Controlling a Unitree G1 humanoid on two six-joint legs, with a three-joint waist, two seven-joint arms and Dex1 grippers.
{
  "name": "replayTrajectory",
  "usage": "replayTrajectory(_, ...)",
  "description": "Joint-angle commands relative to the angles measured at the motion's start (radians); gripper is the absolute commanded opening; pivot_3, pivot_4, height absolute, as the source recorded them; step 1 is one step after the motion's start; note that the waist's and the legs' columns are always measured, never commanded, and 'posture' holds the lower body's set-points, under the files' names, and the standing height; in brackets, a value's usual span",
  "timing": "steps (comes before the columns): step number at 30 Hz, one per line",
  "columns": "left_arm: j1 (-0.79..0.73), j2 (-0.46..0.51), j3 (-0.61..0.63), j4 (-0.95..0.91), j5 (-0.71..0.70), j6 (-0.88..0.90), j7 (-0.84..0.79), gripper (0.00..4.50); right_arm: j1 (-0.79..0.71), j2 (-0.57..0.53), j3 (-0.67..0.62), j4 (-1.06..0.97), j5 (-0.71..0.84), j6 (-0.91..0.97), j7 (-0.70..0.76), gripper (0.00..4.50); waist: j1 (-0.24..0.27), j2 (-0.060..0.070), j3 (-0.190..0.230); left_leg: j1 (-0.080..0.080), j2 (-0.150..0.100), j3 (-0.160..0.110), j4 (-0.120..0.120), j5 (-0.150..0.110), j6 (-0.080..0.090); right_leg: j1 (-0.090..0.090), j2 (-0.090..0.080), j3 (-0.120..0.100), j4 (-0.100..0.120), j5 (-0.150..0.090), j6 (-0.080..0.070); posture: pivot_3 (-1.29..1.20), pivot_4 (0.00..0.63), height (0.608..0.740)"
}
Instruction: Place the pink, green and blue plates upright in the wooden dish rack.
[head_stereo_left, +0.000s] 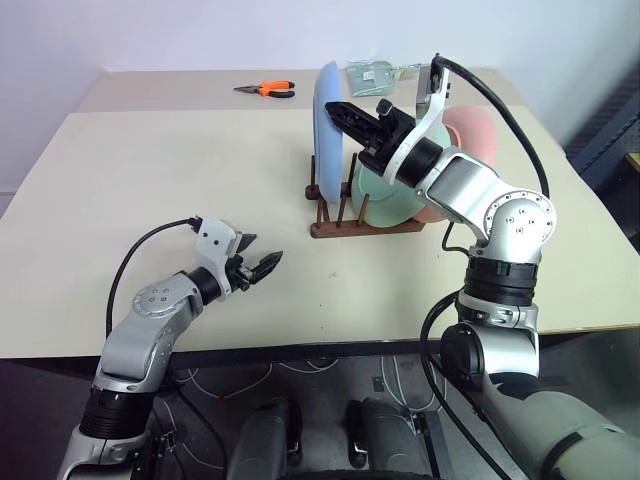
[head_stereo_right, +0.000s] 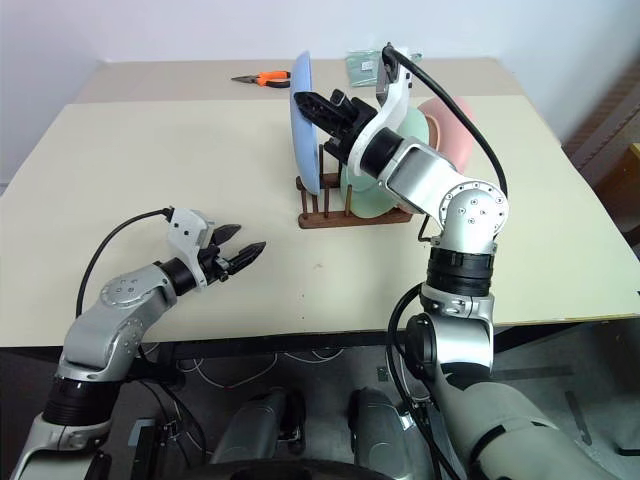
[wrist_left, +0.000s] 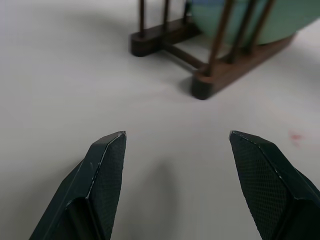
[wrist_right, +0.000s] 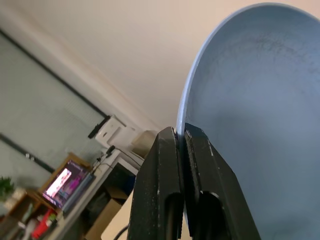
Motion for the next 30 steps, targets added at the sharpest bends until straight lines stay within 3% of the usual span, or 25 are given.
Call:
replayTrajectory(1,-0.005,0.003,-0.001,-0.042,-0.002,0.003,-0.007,3.40,-0.044,-0.006,-0.014,0.021,0.010,-0.017,0.005,0.30,0.000,0.000,0.000,0.000,0.000,0.000,0.000,0.000,0.000,0.000,0.000,0.000,0.000,0.000,0.000,0.00,0.150,0.740)
replayTrajectory(4,-0.006,0.003,-0.009,-0.043,0.006,0.002,-0.010,3.42,-0.048,-0.025,0.011,0.032,-0.047,-0.037,0.048,1.36,0.000,0.000,0.000,0.000,0.000,0.000,0.000,0.000,0.000,0.000,0.000,0.000,0.000,0.000,0.000,0.00,0.150,0.740)
replayTrajectory(7,-0.005,0.004,-0.011,-0.044,0.007,0.002,-0.014,3.42,-0.034,-0.110,0.157,-0.030,-0.270,-0.141,0.188,2.89,0.001,0.001,0.000,0.000,0.000,0.000,0.000,0.000,0.001,0.000,0.000,0.000,0.000,0.000,0.000,0.00,0.150,0.740)
replayTrajectory(11,-0.003,0.004,-0.010,-0.044,0.009,0.003,-0.016,3.42,-0.013,-0.235,0.330,-0.102,-0.546,-0.334,0.366,2.89,0.001,0.001,0.000,-0.001,0.000,0.001,0.001,-0.001,0.002,-0.001,0.000,0.000,-0.001,0.000,0.000,0.00,0.150,0.740)
replayTrajectory(17,0.008,0.012,-0.032,-0.050,0.022,-0.004,-0.035,3.42,0.063,-0.406,0.281,-0.233,-0.633,-0.406,0.525,2.89,0.009,0.001,0.000,-0.002,0.000,0.000,0.001,-0.001,0.003,0.000,0.000,0.000,-0.001,0.000,0.000,0.00,0.150,0.740)
replayTrajectory(19,0.008,0.017,-0.043,-0.049,0.029,-0.007,-0.045,3.42,0.093,-0.459,0.261,-0.263,-0.637,-0.401,0.568,2.05,0.010,0.001,0.000,-0.002,0.000,0.000,0.002,-0.001,0.003,0.000,0.000,0.000,-0.002,0.000,0.000,0.00,0.150,0.740)
replayTrajectory(23,-0.010,0.014,-0.094,-0.039,0.040,-0.015,-0.089,3.42,0.302,-0.727,0.164,-0.372,-0.663,-0.327,0.694,0.04,0.026,0.001,0.001,-0.002,0.000,-0.001,0.002,-0.004,0.006,0.002,-0.001,0.000,-0.004,0.000,0.000,0.00,0.150,0.740)
replayTrajectory(26,-0.024,0.022,-0.138,-0.053,0.033,-0.016,-0.151,3.42,0.438,-0.826,0.164,-0.425,-0.729,-0.352,0.739,0.04,0.024,0.002,0.000,-0.002,0.000,-0.001,0.002,-0.004,0.007,0.002,-0.001,0.000,-0.006,0.000,0.000,0.00,0.150,0.740)
replayTrajectory(30,-0.059,0.014,-0.171,-0.085,0.008,0.003,-0.199,3.42,0.537,-0.850,0.161,-0.437,-0.795,-0.377,0.745,0.04,0.010,0.003,0.000,-0.001,0.001,0.000,0.002,-0.005,0.008,0.001,-0.001,0.000,-0.004,0.000,0.000,0.00,0.150,0.740)
